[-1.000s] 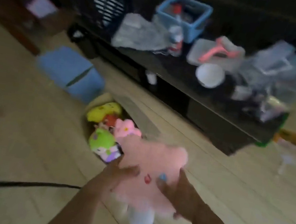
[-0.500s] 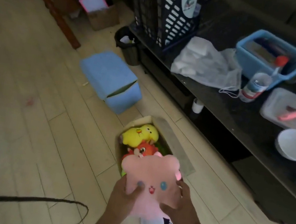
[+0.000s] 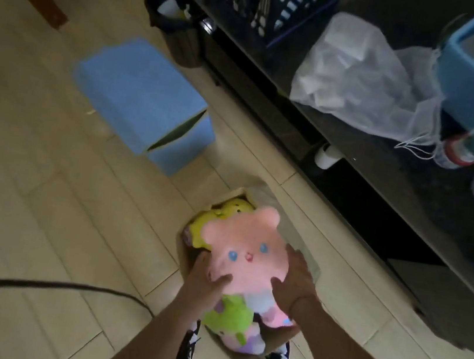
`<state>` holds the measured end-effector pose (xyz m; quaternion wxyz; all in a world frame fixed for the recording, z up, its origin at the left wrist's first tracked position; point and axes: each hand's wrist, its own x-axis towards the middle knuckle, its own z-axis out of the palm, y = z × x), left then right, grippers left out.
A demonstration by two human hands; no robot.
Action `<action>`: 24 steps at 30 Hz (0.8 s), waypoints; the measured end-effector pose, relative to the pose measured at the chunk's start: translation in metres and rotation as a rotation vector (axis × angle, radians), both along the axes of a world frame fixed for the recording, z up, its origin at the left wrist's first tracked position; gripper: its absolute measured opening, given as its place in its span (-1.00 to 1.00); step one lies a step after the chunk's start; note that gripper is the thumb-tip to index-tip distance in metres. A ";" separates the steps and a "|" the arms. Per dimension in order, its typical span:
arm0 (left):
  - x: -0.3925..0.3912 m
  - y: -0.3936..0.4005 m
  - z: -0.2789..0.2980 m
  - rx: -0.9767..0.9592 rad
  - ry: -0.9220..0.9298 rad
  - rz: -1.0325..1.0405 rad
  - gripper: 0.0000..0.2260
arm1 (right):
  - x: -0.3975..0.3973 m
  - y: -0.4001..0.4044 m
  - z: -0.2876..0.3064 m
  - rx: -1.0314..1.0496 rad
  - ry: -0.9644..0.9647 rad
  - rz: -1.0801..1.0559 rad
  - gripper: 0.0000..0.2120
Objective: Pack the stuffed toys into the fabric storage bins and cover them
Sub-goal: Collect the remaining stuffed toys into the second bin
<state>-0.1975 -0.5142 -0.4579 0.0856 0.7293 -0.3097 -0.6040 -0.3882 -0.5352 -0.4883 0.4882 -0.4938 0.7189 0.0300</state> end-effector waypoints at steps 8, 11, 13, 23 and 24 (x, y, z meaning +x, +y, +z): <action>0.047 -0.008 -0.021 0.096 0.009 -0.425 -0.42 | 0.046 -0.020 -0.033 0.093 0.201 0.250 -0.25; 0.068 0.004 -0.027 0.171 0.039 -0.425 -0.46 | 0.073 -0.023 -0.049 0.116 0.190 0.355 -0.16; 0.087 0.017 -0.031 0.201 0.055 -0.388 -0.46 | 0.092 -0.026 -0.068 0.146 0.184 0.348 -0.10; 0.089 0.090 -0.025 0.277 -0.073 -0.402 -0.72 | 0.105 -0.061 -0.081 0.155 0.170 0.461 -0.31; 0.076 0.095 -0.021 0.248 -0.074 -0.436 -0.62 | 0.104 -0.051 -0.068 0.079 0.114 0.346 -0.35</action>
